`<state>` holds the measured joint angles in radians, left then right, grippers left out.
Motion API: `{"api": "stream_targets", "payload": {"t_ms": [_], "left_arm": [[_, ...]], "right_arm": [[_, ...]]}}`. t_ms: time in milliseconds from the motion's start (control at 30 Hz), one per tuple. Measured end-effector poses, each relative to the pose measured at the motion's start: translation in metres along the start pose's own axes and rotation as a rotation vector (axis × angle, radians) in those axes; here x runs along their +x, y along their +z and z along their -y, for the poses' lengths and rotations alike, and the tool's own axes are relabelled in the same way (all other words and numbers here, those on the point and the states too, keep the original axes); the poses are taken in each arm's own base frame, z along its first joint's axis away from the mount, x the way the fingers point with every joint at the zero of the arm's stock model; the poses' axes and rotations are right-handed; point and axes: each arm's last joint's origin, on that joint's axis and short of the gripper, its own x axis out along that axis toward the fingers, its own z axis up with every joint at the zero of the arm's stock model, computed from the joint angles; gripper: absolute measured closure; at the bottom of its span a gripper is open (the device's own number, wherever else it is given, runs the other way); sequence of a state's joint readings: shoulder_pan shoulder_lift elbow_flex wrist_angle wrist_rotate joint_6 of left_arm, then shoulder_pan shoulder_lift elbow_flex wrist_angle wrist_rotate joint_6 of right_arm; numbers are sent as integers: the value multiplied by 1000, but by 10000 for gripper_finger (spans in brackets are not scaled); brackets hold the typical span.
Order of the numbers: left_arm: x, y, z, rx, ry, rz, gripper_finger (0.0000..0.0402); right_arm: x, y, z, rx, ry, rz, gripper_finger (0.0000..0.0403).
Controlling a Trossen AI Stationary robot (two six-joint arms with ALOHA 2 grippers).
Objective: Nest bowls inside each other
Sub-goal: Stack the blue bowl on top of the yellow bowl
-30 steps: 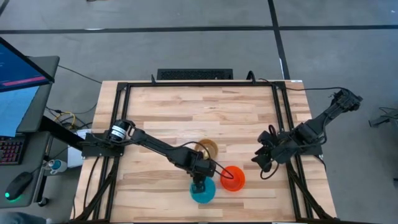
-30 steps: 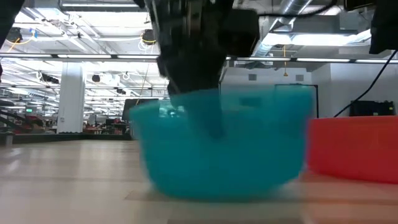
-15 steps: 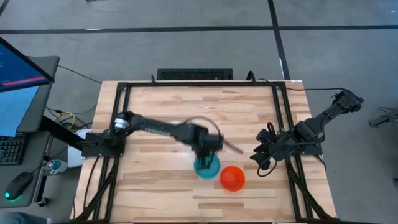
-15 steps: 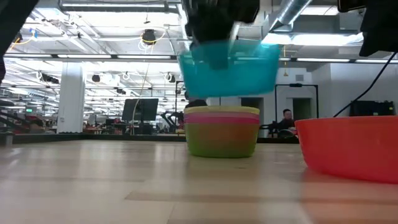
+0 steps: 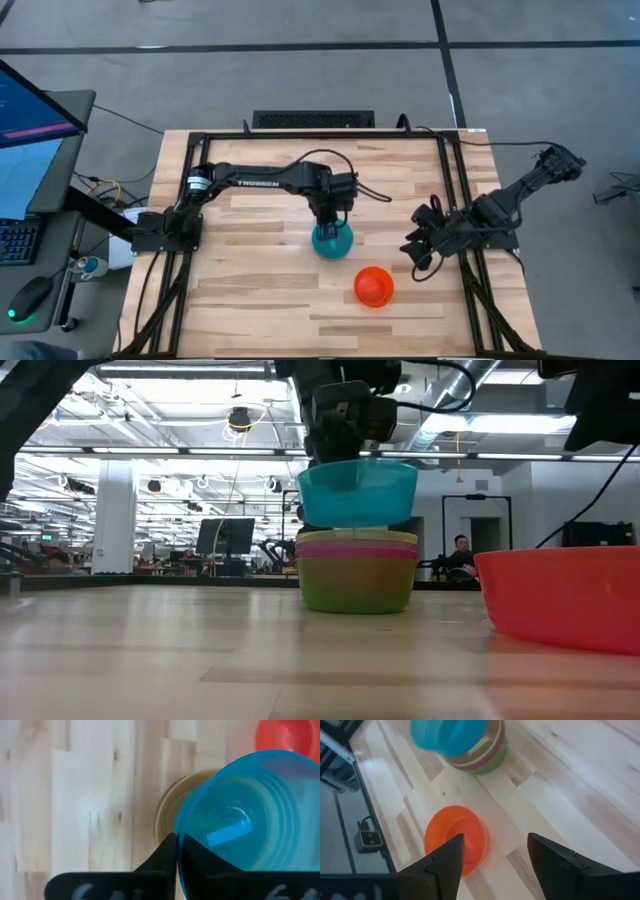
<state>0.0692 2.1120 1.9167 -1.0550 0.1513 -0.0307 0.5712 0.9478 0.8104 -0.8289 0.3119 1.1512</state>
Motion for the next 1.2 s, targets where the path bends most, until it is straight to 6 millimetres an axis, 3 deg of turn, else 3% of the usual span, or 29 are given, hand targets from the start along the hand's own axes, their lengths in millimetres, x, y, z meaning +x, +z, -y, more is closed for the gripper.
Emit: {"api": "stream_targets", "payload": {"t_ms": [167, 400, 900, 1033, 1200], "left_arm": [[10, -7, 4, 16, -48, -42, 401], [23, -10, 1, 53, 27, -28, 401], [22, -7, -5, 29, -26, 5, 400], [22, -7, -5, 25, -17, 0, 375], [22, -7, -5, 26, 8, 2, 317]], "right_arm": [[2, 5, 2, 51, -14, 16, 163], [3, 9, 3, 69, -14, 31, 163], [3, 10, 2, 78, 1, 33, 163], [3, 9, 2, 70, -3, 31, 163], [3, 9, 3, 53, -6, 29, 163]]}}
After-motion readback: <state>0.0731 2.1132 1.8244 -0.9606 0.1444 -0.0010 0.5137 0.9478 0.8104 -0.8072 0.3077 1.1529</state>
